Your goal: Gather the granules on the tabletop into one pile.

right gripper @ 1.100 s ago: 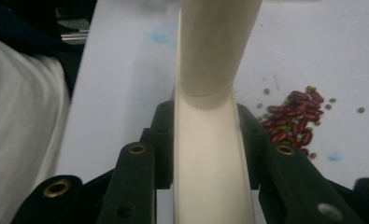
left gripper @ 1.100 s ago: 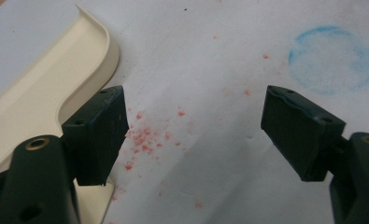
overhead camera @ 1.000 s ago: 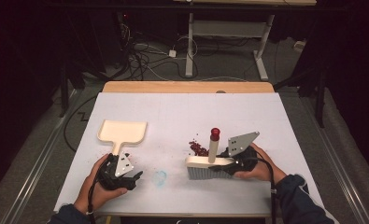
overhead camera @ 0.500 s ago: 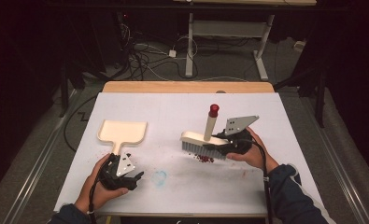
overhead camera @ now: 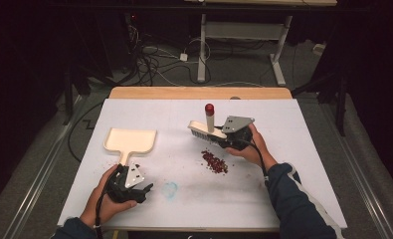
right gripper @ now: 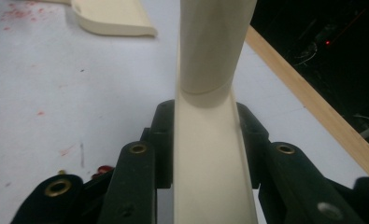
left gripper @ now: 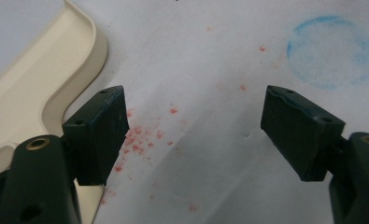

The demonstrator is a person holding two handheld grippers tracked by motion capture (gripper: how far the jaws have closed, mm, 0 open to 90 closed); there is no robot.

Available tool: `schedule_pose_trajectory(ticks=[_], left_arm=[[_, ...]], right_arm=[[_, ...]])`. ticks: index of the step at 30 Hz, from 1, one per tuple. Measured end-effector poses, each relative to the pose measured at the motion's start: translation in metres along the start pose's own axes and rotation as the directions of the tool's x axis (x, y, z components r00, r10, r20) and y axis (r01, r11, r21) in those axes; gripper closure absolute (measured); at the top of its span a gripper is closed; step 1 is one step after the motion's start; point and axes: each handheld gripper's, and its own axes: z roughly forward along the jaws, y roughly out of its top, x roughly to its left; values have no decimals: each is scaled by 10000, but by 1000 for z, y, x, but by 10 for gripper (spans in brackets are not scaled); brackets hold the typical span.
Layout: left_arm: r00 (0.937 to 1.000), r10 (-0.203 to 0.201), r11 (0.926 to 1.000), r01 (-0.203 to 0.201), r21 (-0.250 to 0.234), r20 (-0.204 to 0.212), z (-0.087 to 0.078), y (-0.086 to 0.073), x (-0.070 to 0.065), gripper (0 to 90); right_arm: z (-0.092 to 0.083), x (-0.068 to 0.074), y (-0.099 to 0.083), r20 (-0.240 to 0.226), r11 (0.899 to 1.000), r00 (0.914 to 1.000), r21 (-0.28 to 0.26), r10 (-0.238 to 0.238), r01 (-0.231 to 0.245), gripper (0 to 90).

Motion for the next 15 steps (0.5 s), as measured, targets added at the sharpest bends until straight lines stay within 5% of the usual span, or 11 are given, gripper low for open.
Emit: schedule_pose_trajectory(ticks=[4,9,15], left_arm=[[10000,42,10000,-42,76,50,1,0,-1,226],[9999,103,9999,-104,134,95,2,0,-2,226],[9999,110,9998,-111,149,92,1,-1,-2,226]], right_arm=[[5,-5,-7,260,9998,9996,168,86,-90,676],[3,-5,-15,-584,9996,9980,130,252,-245,676],[-9,8,-25,-1462,9998,9891,-33,-183,180,671]])
